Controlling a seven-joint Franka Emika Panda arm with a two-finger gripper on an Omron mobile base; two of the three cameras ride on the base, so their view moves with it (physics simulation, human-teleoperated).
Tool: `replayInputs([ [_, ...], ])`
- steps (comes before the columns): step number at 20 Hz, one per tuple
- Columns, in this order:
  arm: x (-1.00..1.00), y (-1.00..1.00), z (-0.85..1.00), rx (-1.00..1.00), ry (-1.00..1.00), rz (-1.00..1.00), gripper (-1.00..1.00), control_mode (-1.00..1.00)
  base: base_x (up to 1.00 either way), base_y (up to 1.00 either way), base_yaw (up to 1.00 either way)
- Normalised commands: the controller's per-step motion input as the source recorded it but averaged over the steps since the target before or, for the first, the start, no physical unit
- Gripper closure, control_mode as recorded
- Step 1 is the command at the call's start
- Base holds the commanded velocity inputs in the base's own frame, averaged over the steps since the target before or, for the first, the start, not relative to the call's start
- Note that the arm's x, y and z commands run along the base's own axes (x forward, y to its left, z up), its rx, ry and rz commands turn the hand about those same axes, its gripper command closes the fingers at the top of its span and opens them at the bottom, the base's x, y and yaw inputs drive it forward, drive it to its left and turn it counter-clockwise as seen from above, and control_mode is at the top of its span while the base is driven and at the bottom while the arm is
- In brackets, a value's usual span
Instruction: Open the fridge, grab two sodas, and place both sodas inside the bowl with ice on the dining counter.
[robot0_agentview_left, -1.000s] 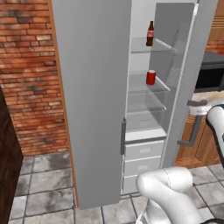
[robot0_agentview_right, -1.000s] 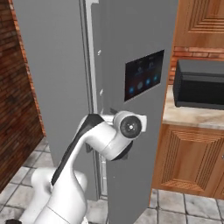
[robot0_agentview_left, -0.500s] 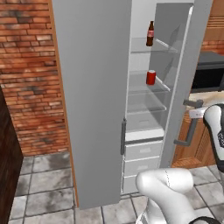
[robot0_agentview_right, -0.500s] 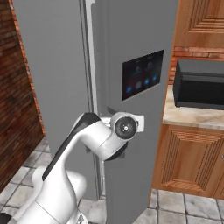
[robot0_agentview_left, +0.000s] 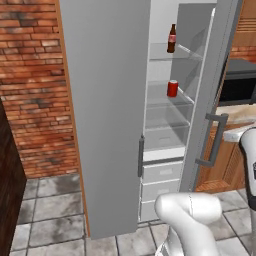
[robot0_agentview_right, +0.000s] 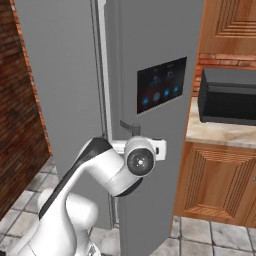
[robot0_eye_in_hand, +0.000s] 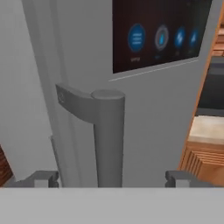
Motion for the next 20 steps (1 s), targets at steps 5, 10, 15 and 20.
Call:
replayInputs([
  [5,-0.81,-0.01,0.21,-0.07,-0.2,-0.11,-1.0,-1.0,0.0,0.0,0.0],
  [10,-0.59,0.23,0.64,-0.21,-0.25,-0.16,-1.0,-1.0,0.0,0.0,0.0],
  [15,-0.05,0.61,0.8,-0.28,-0.13,-0.17,-1.0,-1.0,0.0,0.0,0.0],
  [20,0.22,0.74,0.82,-0.34,-0.06,-0.17,-1.0,-1.0,0.0,0.0,0.0],
])
